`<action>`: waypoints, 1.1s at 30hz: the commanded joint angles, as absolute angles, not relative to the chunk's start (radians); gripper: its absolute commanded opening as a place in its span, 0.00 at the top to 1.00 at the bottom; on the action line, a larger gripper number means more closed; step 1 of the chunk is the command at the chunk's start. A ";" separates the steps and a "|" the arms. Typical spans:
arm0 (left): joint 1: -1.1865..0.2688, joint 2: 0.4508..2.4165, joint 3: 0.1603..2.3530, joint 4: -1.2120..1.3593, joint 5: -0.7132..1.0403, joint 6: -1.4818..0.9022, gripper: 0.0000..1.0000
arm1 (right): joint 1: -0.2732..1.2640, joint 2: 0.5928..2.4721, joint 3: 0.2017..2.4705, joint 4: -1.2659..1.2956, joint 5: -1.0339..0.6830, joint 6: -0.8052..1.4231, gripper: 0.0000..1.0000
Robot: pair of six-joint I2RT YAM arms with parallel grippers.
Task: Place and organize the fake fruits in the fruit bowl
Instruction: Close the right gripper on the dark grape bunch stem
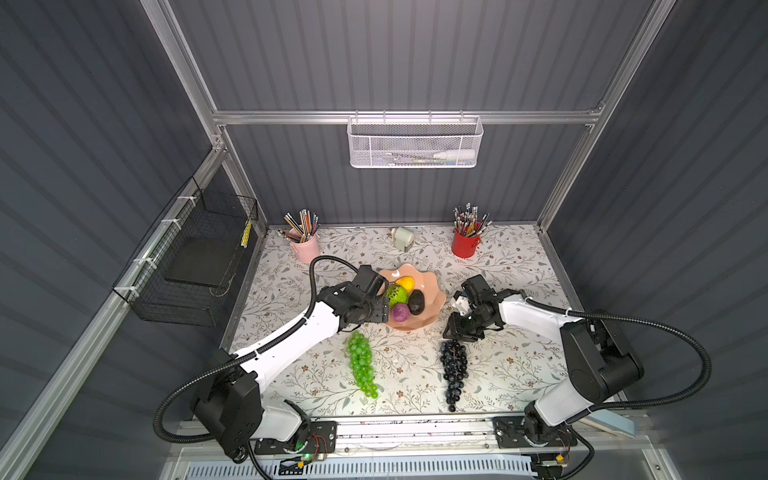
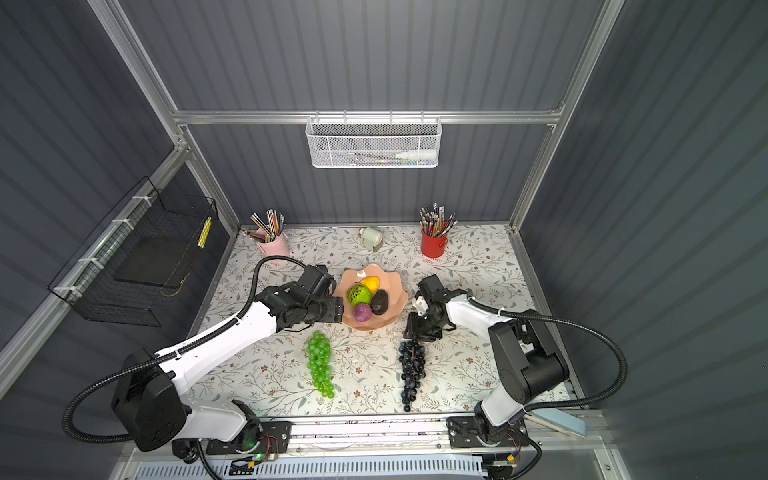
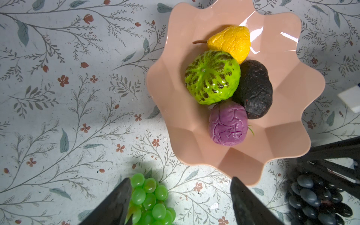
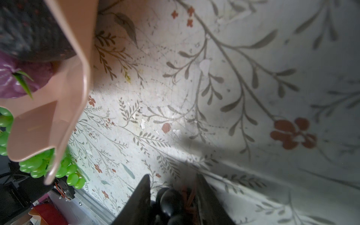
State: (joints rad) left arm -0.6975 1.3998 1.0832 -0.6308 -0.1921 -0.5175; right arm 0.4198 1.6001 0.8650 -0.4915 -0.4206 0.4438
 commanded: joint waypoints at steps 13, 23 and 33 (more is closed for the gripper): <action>-0.696 1.388 1.081 -0.644 -0.211 -0.534 0.20 | 0.426 1.473 0.814 -0.490 -0.391 0.446 0.96; -0.696 1.406 1.092 -0.647 -0.210 -0.535 0.20 | 0.426 1.338 0.783 -0.500 -0.370 0.453 1.00; -0.696 1.423 1.104 -0.652 -0.208 -0.537 0.20 | 0.413 1.442 0.813 -0.508 -0.362 0.443 0.55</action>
